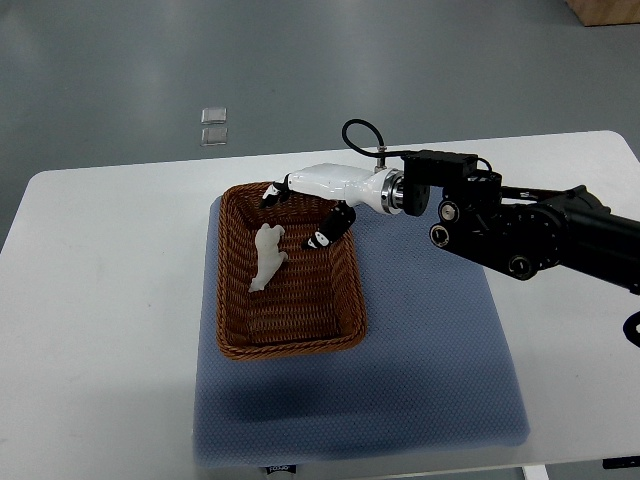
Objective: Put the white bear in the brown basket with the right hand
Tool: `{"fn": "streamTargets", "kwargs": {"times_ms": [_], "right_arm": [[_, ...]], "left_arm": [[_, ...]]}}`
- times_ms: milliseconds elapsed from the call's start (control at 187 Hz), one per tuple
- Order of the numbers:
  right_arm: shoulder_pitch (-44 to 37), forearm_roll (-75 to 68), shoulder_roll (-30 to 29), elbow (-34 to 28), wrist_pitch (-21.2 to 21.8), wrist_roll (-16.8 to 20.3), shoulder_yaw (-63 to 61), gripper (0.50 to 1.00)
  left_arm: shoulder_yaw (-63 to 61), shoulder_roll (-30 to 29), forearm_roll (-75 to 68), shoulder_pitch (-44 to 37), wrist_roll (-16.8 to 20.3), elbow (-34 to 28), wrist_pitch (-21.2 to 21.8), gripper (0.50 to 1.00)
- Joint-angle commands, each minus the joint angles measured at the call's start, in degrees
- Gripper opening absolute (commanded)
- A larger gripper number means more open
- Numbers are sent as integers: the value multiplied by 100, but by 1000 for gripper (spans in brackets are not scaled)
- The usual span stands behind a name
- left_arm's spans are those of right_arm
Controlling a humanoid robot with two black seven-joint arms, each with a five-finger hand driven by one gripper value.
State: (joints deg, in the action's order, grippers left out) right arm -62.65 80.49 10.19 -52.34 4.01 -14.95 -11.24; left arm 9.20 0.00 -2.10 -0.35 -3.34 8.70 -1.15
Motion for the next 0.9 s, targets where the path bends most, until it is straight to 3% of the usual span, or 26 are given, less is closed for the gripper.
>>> {"fn": "streamTargets", "kwargs": {"times_ms": [0,139,401,583,893], "right_arm": [[16,-68,71,31,-163,10,-98,854],[174,-209,150,136,-480,36,-537,860],[763,-1501,159,523,-498,89,-1961,860],[1176,-3197,273,725,-507,89,-2559,883],[1317,-6580,273,1595,-507,80,-2673,915]], "left_arm": [[-6,0,8,0,0,0,1,1000],[3,0,-1,0,0,0,1,1000],[3,0,-1,0,0,0,1,1000],[-6,0,-1,0,0,0,1,1000],[3,0,-1,0,0,0,1,1000]]}}
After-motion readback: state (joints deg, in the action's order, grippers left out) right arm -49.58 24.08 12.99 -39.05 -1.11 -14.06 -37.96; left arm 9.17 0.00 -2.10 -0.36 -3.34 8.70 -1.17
